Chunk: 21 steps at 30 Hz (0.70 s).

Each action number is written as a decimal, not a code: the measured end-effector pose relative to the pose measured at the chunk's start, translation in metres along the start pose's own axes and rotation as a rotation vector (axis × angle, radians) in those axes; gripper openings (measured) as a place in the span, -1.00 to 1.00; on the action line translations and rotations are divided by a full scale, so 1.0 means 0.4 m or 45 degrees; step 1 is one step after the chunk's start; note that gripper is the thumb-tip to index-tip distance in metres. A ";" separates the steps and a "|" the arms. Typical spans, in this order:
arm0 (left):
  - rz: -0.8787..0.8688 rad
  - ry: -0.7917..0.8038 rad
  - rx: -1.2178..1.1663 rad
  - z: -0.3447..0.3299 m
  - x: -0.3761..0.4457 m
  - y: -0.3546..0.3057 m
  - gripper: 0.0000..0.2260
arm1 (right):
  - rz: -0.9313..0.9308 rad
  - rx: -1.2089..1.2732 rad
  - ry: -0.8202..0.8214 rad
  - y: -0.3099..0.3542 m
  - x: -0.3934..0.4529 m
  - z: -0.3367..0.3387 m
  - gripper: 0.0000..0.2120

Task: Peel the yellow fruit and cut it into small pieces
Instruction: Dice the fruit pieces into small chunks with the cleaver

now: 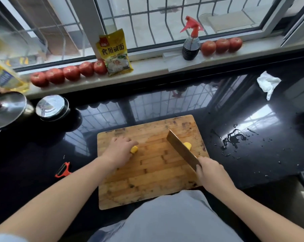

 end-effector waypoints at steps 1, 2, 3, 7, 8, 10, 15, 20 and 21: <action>-0.023 0.004 -0.004 -0.002 0.008 -0.007 -0.60 | -0.010 -0.005 -0.013 0.003 0.007 0.006 -0.78; -0.033 0.019 -0.020 -0.005 0.016 -0.014 -0.64 | -0.015 0.007 -0.022 0.007 0.010 0.008 -0.79; -0.030 0.038 -0.052 -0.006 0.021 -0.025 -0.69 | -0.014 0.034 -0.026 0.012 0.011 0.007 -0.80; 0.222 0.121 -0.339 -0.008 0.005 -0.117 -0.84 | 0.006 0.132 0.013 0.039 -0.010 -0.018 -0.79; 0.317 0.160 -0.441 -0.018 -0.006 -0.147 -0.81 | 0.010 0.153 0.033 0.047 -0.016 -0.027 -0.76; 0.474 0.281 -0.674 -0.054 -0.030 -0.198 -0.73 | 0.022 0.181 0.076 0.061 -0.025 -0.048 -0.76; 0.688 0.270 -1.102 -0.124 -0.095 -0.174 -0.82 | -0.015 0.196 0.176 0.070 -0.032 -0.084 -0.86; 0.307 0.154 -0.879 -0.124 -0.093 -0.192 -0.53 | -0.014 0.202 0.195 0.074 -0.036 -0.081 -0.80; 0.257 0.129 -0.844 -0.117 -0.082 -0.206 -0.52 | -0.022 0.210 0.190 0.076 -0.036 -0.081 -0.79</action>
Point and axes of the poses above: each hand's wrist, its own x-axis towards the middle knuckle, its own z-axis out of the back of the hand, y = z × x, the point moved 4 cm from there along x, towards the middle knuckle, and after that the axes turned 13 degrees about x, right-handed, at the moved point
